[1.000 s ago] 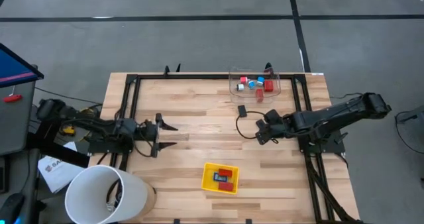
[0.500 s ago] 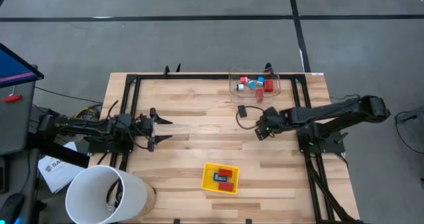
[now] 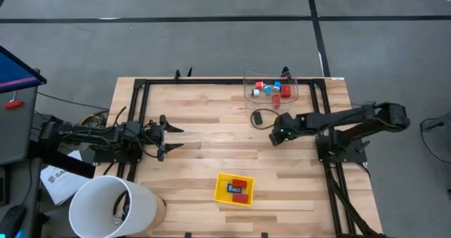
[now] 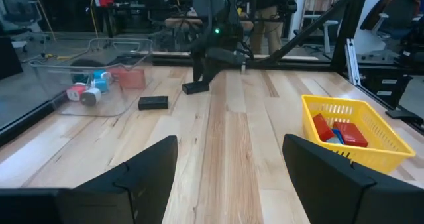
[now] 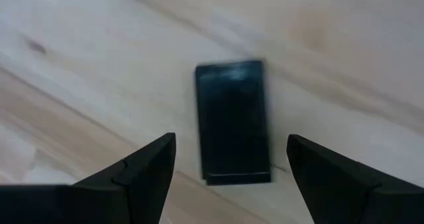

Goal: Pick & Place Office items
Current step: Put the bottom black digital clock into the yellow bin

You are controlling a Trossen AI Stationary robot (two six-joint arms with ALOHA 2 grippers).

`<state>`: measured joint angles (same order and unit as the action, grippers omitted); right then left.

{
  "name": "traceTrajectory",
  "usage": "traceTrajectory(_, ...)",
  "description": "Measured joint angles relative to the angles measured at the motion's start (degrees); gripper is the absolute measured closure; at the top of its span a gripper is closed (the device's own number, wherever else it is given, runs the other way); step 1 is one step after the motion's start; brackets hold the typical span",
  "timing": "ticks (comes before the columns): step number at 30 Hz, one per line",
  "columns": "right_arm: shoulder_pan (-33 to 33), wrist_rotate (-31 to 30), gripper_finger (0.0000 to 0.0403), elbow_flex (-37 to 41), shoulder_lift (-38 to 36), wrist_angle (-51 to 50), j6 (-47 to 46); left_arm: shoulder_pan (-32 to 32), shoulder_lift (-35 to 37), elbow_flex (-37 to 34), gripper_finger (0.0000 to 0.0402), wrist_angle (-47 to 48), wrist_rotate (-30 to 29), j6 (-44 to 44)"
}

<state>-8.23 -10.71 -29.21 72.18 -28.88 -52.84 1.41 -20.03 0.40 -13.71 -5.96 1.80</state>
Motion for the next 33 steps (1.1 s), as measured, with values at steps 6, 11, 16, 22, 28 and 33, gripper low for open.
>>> traceTrajectory(6, 2.63, -3.01, 0.0122, -2.24, 9.42, 0.18, -0.63, 0.00, 0.00, -0.02, 0.0134, -0.03, 0.01, 0.17)
traceTrajectory(11, 3.82, -5.36, 0.0123, -5.55, 12.91, -2.41, -1.10, 0.00, -0.07, -0.02, 0.0134, 0.32, 0.01, 0.55)
traceTrajectory(16, 3.00, -5.39, 0.0170, -6.42, 12.90, -2.11, 0.35, 0.00, -0.48, -0.02, 0.0134, 1.38, 0.03, 0.98)
traceTrajectory(22, 3.24, -5.79, 0.0262, -6.39, 12.88, 0.23, 2.93, 0.00, -0.48, -0.02, 0.0134, 3.72, -0.58, 1.47)
traceTrajectory(28, 10.34, -2.85, 0.0262, -6.43, 9.45, 8.97, 1.91, 0.00, -0.48, -0.04, 0.0134, 8.46, -12.94, -1.31)
traceTrajectory(33, 19.99, -6.10, 0.0262, -11.14, 6.17, 7.24, -2.12, 0.00, -0.48, -0.04, 0.0134, 7.87, -18.94, -4.81)
